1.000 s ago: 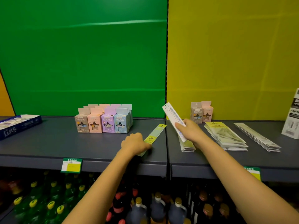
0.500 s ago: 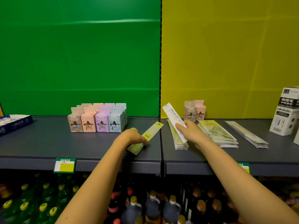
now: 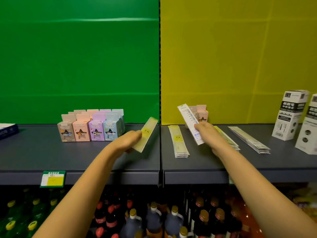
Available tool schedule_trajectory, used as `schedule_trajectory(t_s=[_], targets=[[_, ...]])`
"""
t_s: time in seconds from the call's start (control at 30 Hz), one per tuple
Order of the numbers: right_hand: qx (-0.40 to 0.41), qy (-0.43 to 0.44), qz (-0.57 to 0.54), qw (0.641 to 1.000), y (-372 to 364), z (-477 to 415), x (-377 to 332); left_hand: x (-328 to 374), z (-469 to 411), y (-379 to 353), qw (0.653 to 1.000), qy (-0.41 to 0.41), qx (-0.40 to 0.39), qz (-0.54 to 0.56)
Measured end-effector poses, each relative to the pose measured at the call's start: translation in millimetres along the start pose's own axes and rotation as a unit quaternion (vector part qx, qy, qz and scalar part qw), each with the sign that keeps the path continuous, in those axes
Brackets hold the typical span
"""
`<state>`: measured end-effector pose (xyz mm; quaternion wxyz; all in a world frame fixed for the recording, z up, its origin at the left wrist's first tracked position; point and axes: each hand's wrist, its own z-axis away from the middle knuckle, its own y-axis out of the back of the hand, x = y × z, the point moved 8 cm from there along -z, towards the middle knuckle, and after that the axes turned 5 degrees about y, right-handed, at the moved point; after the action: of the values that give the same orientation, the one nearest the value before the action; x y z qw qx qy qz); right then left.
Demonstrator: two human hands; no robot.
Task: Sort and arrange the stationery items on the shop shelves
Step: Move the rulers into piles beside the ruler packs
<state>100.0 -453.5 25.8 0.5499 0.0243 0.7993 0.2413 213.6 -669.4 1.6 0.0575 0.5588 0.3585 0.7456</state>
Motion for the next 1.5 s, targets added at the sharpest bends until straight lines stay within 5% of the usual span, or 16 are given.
schedule_trajectory(t_s=[0.33, 0.8, 1.1, 1.23, 1.37, 1.5], targets=[[0.032, -0.006, -0.022, 0.999, 63.0, -3.9, 32.6, 48.7, -11.2, -72.8, 0.998, -0.02, -0.034, 0.049], [0.051, -0.028, -0.035, 0.998, 125.4, -24.3, 83.9, 55.4, -37.0, -96.8, 0.985, -0.033, 0.069, -0.158], [0.103, -0.03, 0.121, 0.987, 169.7, -37.6, 109.8, 52.9, -34.7, -90.3, 0.946, -0.03, 0.118, -0.3], [0.086, -0.038, 0.205, 0.974, 176.1, -42.9, 126.3, 73.1, -20.3, -81.2, 0.907, -0.047, 0.204, -0.365], [0.07, -0.045, 0.235, 0.968, 180.8, -47.1, 138.2, 110.3, 0.7, -85.1, 0.898, -0.121, 0.287, -0.312], [0.051, -0.044, 0.256, 0.964, 182.5, -49.3, 143.5, 149.2, 22.0, -110.4, 0.914, -0.214, 0.287, -0.191]])
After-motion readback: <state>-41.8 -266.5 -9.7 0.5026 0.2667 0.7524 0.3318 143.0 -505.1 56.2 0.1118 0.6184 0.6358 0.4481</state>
